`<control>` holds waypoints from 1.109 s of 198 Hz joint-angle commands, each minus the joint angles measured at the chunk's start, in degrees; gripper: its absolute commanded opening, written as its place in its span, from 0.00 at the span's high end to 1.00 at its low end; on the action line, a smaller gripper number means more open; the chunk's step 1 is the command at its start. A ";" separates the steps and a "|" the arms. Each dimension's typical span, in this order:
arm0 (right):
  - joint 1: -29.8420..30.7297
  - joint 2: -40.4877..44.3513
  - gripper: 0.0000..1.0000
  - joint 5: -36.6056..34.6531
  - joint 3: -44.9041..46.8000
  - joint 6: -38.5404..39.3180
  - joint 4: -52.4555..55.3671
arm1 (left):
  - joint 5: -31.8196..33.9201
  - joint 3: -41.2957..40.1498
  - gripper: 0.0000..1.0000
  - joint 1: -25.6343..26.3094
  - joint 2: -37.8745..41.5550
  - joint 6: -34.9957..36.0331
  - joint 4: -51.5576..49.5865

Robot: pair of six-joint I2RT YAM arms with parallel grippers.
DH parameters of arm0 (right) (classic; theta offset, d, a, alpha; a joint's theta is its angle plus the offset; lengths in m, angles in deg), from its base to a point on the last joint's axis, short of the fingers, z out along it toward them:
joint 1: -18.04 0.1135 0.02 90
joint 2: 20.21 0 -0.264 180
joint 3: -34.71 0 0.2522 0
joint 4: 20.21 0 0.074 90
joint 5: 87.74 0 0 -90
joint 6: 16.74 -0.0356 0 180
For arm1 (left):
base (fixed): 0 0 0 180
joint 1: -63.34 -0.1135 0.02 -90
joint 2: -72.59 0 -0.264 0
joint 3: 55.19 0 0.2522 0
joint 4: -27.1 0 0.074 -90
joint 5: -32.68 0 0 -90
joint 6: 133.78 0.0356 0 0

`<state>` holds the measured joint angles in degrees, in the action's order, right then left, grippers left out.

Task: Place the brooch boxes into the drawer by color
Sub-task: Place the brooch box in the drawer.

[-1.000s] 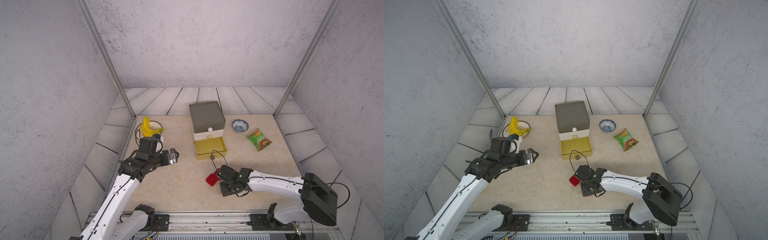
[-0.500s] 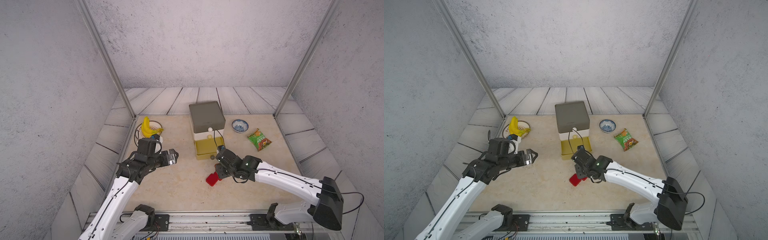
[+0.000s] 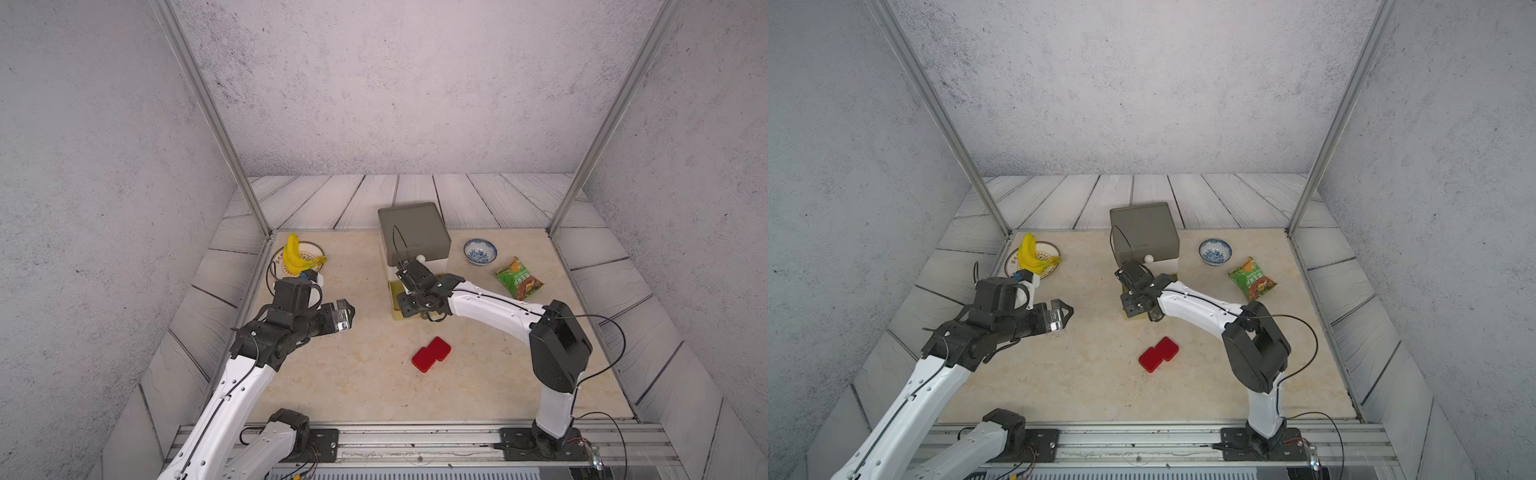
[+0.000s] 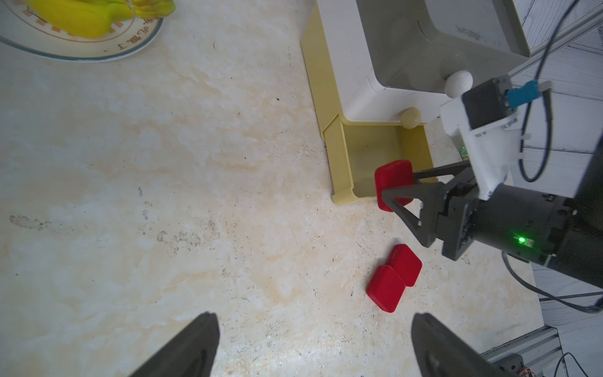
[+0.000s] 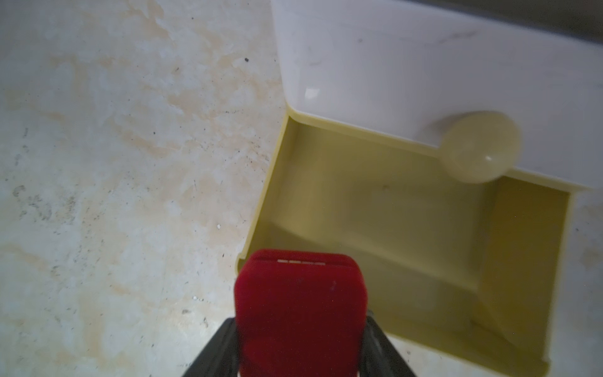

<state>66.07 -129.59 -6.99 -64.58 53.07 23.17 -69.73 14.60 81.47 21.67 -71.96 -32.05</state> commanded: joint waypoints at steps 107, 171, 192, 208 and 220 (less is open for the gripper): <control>-2.22 -4.41 0.62 -3.36 -5.74 3.23 -1.85 | 0.81 -0.17 0.02 0.24 -0.01 1.64 -0.19; -2.41 -9.37 0.62 -2.17 -7.89 2.67 -3.23 | 1.68 0.26 0.02 0.24 0.22 2.44 -1.19; -2.42 -10.23 0.61 -1.83 -8.06 2.27 -3.25 | 1.60 0.39 0.02 0.24 0.12 2.48 -1.11; -2.41 -10.72 0.57 -1.82 -8.07 2.09 -3.22 | 1.59 0.41 0.02 0.24 0.09 2.47 -1.02; -2.41 -10.81 0.50 -1.90 -8.08 1.90 -3.17 | 1.58 0.54 0.02 0.24 0.11 2.43 -1.02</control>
<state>63.78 -140.10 -8.70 -70.92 55.67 20.07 -68.87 14.58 81.47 21.65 -70.54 -32.79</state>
